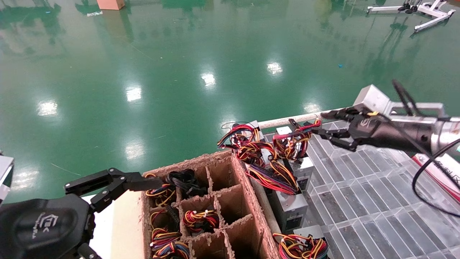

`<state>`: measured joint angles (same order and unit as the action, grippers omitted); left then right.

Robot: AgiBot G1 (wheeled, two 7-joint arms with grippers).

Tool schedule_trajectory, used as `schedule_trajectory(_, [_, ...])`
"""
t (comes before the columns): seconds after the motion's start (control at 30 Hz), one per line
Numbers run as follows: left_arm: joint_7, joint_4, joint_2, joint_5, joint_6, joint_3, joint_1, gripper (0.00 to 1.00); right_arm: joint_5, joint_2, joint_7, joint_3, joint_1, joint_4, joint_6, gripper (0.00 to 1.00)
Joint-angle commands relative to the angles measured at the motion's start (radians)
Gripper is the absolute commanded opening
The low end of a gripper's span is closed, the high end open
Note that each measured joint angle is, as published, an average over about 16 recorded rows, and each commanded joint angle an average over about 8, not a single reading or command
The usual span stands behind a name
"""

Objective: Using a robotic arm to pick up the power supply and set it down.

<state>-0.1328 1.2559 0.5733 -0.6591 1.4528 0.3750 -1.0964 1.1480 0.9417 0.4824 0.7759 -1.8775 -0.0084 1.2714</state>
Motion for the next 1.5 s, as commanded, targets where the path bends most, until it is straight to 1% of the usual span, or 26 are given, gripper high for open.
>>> schedule_trajectory(0.03, [0.000,0.000,0.000,0.000,0.000,0.000,0.000,1.00,0.004,-0.004,-0.003,0.003,-0.010,0.004,0.008,1.00])
schedule_trajectory(0.3, [0.000,0.000,0.000,0.000,0.000,0.000,0.000,1.00,-0.004,-0.022,-0.034,-0.004,-0.027,0.010,0.051,1.00])
schedule_trajectory(0.47, [0.000,0.000,0.000,0.000,0.000,0.000,0.000,1.00,-0.022,-0.039,-0.068,-0.026,0.007,0.067,0.068,1.00])
schedule_trajectory(1.5, [0.000,0.000,0.000,0.000,0.000,0.000,0.000,1.00,-0.236,-0.196,-0.394,-0.280,0.437,0.730,0.153,1.00])
